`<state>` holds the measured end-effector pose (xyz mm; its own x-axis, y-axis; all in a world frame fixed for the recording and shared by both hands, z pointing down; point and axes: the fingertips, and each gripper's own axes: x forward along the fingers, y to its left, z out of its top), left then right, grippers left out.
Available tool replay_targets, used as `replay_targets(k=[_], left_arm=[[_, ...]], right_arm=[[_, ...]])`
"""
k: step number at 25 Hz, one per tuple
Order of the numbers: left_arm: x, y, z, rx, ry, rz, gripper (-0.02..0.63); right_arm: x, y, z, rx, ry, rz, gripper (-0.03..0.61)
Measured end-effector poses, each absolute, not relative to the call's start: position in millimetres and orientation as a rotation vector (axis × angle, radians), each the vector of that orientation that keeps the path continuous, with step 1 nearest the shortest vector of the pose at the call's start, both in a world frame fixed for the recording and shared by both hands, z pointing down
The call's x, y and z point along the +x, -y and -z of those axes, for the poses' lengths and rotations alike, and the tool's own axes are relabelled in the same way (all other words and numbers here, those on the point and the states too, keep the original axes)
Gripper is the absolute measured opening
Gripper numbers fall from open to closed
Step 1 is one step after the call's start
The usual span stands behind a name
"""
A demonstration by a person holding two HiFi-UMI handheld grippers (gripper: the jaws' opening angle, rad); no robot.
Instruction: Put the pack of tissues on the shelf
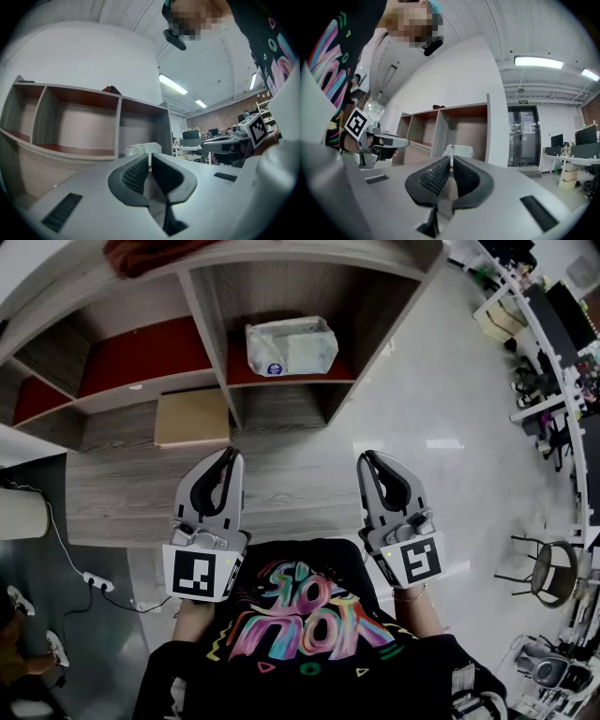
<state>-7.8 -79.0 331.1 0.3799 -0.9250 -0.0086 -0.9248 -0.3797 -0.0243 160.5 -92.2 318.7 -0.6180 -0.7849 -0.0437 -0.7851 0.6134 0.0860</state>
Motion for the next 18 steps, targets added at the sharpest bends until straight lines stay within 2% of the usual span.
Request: replay_targets(k=[6, 18], left_arm=[[-8.7, 76.9, -331.2, -2.576, -1.753, 0.008, 0.037], [-14.2, 75.5, -335.4, -2.573, -1.772, 0.012, 0.038]], right_arm=[[182.6, 87.5, -320.9, -1.466, -2.767, -0.114, 0.017], [185.9, 90.8, -325.9, -1.5, -2.749, -0.095, 0.017]])
